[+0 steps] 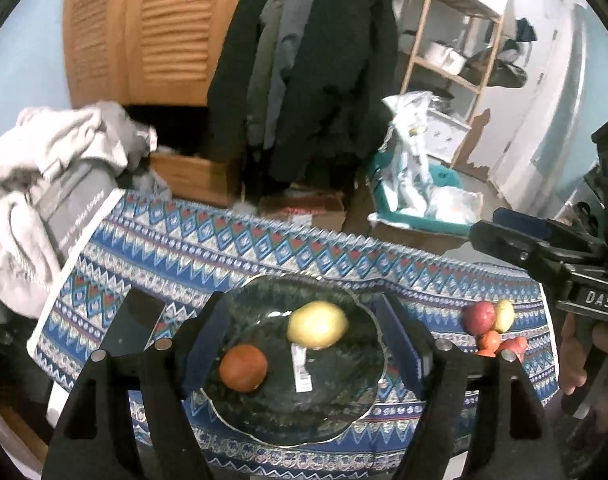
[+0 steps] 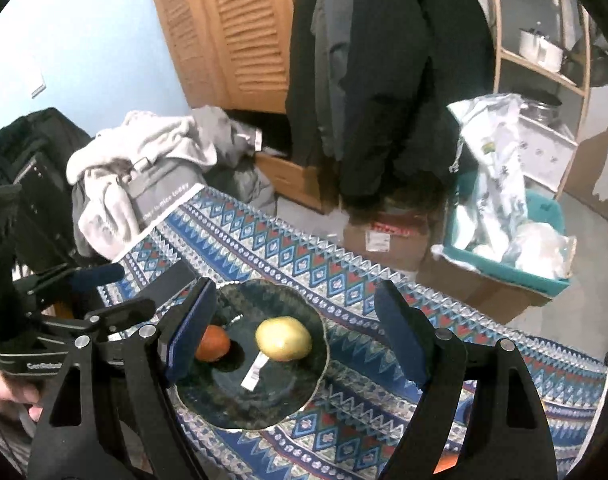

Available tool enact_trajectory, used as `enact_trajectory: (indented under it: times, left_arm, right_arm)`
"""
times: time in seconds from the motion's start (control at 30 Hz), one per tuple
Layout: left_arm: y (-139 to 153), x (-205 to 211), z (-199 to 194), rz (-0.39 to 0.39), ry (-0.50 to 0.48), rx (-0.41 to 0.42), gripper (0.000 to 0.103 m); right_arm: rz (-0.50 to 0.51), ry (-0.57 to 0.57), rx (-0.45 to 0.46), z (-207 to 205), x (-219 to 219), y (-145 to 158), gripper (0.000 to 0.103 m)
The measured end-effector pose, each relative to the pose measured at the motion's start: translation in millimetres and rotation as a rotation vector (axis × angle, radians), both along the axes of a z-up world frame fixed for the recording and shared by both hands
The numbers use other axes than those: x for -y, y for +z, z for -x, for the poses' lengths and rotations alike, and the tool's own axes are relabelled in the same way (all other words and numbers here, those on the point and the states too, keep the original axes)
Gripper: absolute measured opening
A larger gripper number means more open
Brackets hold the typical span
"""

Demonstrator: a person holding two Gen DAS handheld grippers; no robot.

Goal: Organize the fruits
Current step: 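Lift both tools away from the plate and move back toward the fruit cluster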

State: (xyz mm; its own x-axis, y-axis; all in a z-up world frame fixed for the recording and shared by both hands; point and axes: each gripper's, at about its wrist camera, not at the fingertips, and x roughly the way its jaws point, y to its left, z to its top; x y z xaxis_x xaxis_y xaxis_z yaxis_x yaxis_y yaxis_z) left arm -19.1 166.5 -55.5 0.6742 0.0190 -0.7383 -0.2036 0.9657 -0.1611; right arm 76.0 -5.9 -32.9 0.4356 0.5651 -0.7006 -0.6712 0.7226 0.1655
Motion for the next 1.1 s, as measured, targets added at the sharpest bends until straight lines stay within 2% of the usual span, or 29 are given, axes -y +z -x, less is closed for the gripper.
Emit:
enact_trajectory:
  times: [0.17, 0.4, 0.83, 1.1]
  left_arm:
    - [14, 16, 0, 0.001, -0.034, 0.033, 0.083]
    - [21, 39, -5, -0.003, -0.086, 0.045, 0.083]
    - [24, 91, -23, 0.029, -0.190, 0.029, 0.086]
    - [23, 131, -36, 0.023, -0.265, 0.009, 0.086]
  right_arm:
    - [-0.006, -0.029, 0.013, 5, 21, 9, 0.082]
    - [-0.002, -0.075, 0.023, 7, 52, 15, 0.082]
    - [0.012, -0.176, 0.012, 7, 115, 12, 0.082]
    - [0.022, -0.266, -0.008, 6, 165, 5, 0.082]
